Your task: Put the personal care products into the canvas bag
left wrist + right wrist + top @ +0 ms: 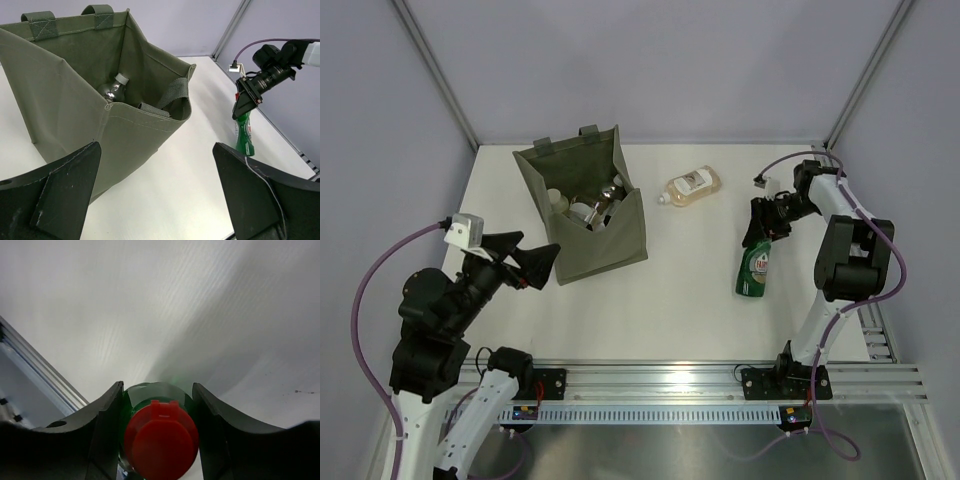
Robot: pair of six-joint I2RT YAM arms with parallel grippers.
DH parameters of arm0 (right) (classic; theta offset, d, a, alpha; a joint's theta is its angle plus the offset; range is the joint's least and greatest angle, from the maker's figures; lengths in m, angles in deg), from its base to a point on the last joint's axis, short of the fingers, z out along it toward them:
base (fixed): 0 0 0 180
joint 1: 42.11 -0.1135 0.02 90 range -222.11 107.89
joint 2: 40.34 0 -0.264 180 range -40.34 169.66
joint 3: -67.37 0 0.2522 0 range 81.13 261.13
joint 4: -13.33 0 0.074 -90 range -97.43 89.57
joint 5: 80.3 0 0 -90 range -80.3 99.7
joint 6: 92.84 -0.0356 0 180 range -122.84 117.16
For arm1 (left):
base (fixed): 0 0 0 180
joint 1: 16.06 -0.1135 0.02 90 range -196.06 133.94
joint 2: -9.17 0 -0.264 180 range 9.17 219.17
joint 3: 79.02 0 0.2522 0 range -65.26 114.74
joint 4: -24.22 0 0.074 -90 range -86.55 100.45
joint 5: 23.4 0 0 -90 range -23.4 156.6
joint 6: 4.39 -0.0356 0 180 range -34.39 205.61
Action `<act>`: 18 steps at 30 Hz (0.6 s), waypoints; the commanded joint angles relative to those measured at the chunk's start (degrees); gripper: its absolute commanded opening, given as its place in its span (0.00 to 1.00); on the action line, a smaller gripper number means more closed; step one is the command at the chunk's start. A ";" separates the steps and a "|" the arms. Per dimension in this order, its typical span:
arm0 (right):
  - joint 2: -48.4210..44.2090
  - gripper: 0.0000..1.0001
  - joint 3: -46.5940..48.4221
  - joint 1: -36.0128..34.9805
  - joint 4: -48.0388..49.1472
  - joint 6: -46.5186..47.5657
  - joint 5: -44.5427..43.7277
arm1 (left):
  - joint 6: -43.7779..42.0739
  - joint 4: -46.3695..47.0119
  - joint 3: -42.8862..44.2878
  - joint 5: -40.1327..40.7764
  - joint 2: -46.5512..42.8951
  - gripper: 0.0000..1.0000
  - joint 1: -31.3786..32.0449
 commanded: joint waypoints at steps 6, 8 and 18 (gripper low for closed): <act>1.25 0.00 6.84 3.45 0.87 -16.40 27.18 | 3.88 4.96 1.65 -0.53 0.84 0.99 0.03; 0.90 0.00 7.20 3.63 3.25 -22.18 29.66 | 4.14 5.05 1.82 -0.52 1.28 0.99 0.03; -0.95 0.00 5.18 3.63 22.83 -45.84 40.03 | 5.72 5.66 3.05 -0.26 2.95 0.99 0.03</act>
